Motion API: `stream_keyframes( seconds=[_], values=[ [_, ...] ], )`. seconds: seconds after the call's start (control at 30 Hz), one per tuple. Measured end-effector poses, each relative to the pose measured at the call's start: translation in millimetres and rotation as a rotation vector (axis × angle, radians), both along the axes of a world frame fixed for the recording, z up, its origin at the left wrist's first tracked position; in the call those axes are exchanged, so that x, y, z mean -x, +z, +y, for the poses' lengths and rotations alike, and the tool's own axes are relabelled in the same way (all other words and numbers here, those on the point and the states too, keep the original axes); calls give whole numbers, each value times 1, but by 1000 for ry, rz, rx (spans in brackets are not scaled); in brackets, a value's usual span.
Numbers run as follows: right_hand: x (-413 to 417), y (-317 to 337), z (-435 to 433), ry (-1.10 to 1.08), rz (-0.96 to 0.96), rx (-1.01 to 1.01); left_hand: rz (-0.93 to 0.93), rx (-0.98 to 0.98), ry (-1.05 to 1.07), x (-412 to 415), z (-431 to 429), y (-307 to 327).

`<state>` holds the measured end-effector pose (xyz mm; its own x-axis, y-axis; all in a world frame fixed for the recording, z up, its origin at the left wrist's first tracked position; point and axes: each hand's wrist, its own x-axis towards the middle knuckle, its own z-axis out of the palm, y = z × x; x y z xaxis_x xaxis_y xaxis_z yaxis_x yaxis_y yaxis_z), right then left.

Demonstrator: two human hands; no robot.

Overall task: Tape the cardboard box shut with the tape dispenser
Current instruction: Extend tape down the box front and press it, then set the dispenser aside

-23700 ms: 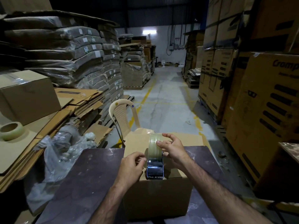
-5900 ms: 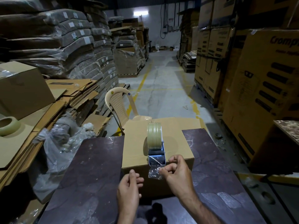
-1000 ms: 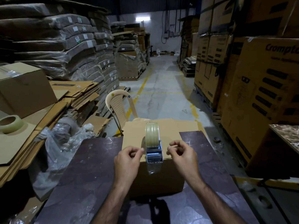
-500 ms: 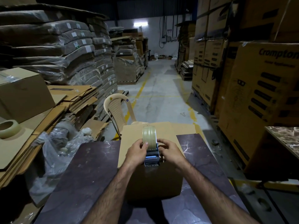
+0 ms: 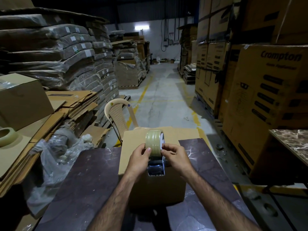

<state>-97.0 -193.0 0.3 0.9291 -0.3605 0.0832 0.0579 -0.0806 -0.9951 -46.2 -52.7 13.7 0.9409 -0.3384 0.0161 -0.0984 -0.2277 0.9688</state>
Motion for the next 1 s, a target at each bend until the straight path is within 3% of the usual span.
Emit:
stream_keyframes(
  seconds=[0.2,0.33,0.47,0.63,0.8,1.0],
  values=[
    [12,5,-13,-167,-110,63,67,215,-88,10,-8,4],
    [26,11,-25,-263,-182,-205,209,410,-138,24,-24,6],
    [48,13,-45,-105,-93,-494,367,542,-241,36,-44,4],
    [78,9,-75,-48,-13,-607,560,594,-343,54,-75,-15],
    [104,-5,-108,-86,13,-505,691,606,-402,66,-106,-28],
    [121,-23,-134,-154,68,-467,689,380,-358,72,-135,-42]
  ],
)
